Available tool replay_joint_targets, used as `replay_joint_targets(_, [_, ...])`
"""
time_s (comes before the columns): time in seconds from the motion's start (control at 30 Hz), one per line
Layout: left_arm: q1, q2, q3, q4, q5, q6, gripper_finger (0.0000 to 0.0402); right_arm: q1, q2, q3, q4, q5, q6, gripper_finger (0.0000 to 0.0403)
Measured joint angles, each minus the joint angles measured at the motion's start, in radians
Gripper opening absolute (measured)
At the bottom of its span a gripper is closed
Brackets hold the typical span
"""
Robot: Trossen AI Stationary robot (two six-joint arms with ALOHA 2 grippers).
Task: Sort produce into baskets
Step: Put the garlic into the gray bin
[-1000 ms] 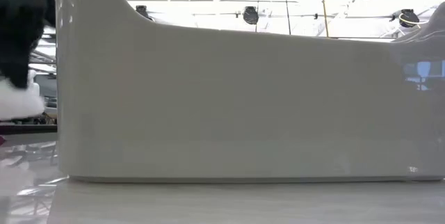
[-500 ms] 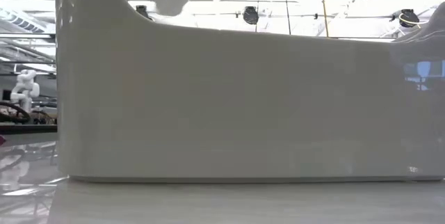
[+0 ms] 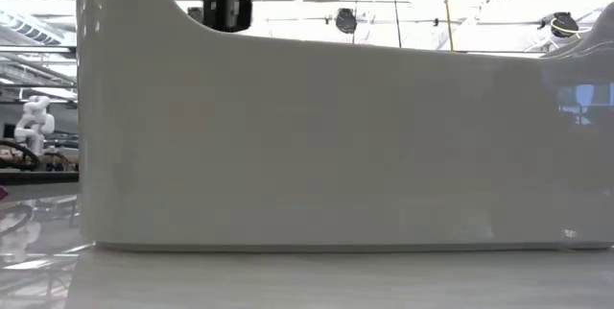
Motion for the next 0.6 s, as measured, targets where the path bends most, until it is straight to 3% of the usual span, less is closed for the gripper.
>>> replay_joint_targets(0.17, [0.0, 0.101, 0.134, -0.031, 0.048, 0.0, 0.0063, 0.057, -0.052, -0.123, 0.139, -0.003, -0.035, 0.0329])
replay_joint_targets(0.33, [-0.024, 0.167, 0.24, -0.094, 0.054, -0.007, 0.0063, 0.08, -0.061, -0.161, 0.128, -0.003, -0.068, 0.0329])
replay_joint_targets(0.6, [-0.094, 0.222, 0.244, -0.085, 0.025, -0.01, 0.0064, 0.08, -0.061, -0.162, 0.155, 0.005, -0.227, 0.0329])
